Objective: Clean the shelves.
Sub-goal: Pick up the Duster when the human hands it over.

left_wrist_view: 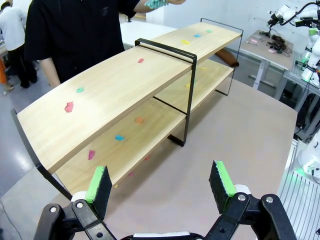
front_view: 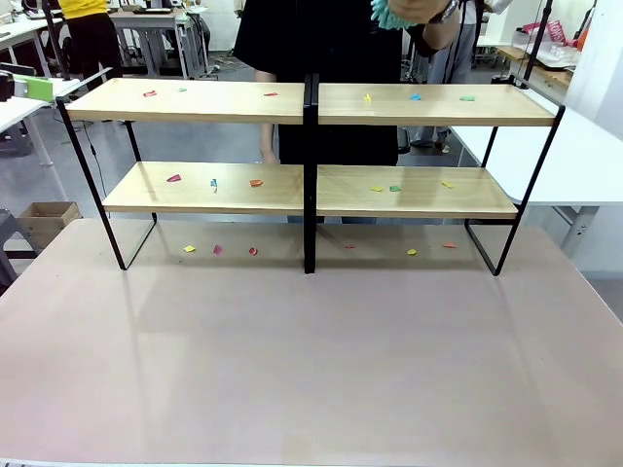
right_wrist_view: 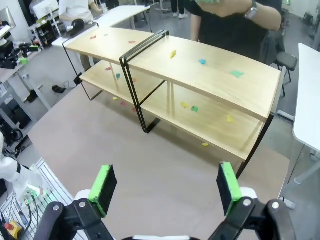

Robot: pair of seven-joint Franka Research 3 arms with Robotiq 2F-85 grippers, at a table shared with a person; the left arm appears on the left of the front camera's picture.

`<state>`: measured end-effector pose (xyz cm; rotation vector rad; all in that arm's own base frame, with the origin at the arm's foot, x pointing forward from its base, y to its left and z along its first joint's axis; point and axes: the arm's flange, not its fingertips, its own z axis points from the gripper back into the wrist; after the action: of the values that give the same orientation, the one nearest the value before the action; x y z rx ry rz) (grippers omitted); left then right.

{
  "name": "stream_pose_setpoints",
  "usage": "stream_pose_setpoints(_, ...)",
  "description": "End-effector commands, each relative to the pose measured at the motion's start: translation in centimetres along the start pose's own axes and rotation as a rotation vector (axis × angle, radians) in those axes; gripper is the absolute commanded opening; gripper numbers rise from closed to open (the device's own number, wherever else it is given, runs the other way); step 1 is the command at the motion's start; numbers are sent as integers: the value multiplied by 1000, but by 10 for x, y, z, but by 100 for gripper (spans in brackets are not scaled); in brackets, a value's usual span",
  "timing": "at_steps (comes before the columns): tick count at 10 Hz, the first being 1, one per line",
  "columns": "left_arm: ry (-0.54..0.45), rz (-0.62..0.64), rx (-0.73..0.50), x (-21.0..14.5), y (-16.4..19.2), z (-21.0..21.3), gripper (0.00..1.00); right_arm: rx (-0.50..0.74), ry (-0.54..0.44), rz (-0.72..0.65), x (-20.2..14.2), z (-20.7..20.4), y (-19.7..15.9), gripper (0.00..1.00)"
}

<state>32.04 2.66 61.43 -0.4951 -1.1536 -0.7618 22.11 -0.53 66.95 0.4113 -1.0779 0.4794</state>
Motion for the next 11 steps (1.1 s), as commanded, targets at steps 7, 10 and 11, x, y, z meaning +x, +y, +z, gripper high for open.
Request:
stream_pose_setpoints(7, 1, -2, -14, -11, -4, -9, 100, 9, 10, -43, -10, -11, -4, 100)
stream_pose_setpoints(10, 5, 0, -6, -1, -1, -3, 100, 0, 9, -18, -1, -5, -3, 100)
stream_pose_setpoints(11, 5, 0, -6, -1, -1, -3, 100, 0, 9, -18, -1, -5, -3, 100)
